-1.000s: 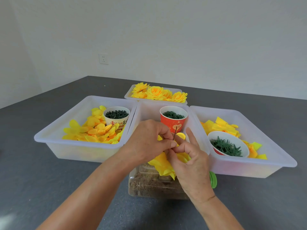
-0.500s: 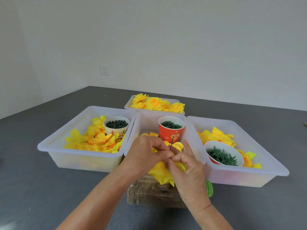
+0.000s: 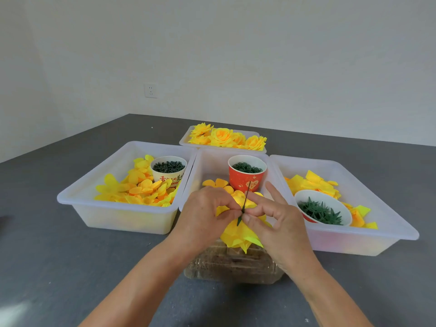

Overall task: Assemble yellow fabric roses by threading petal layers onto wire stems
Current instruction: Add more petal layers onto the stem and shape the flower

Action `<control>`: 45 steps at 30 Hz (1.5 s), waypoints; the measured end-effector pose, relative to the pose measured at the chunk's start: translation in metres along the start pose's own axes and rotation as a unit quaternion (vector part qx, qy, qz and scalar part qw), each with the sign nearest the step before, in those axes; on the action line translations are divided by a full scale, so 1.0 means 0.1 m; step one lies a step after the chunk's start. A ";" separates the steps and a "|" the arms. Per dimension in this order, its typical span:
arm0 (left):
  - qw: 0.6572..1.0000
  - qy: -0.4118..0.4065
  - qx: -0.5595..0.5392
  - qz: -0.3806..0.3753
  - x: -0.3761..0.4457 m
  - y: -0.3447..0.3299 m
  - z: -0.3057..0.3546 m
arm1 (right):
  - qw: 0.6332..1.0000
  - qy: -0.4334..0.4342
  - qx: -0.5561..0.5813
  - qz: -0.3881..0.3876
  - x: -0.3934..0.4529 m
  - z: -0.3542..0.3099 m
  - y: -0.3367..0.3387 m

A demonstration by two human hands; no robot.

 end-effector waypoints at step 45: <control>0.985 0.170 0.043 -0.008 -0.44 -0.05 -0.28 | 0.997 -0.012 -0.058 -0.042 0.15 -0.11 0.03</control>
Point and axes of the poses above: each hand's wrist, its own x-axis towards the middle knuckle, its own y-axis out of the back of the hand, z = x × y, the point moved 4 cm from there along x, towards the middle knuckle, and after that the axes turned 1 degree about -z, right-handed, at the moved point
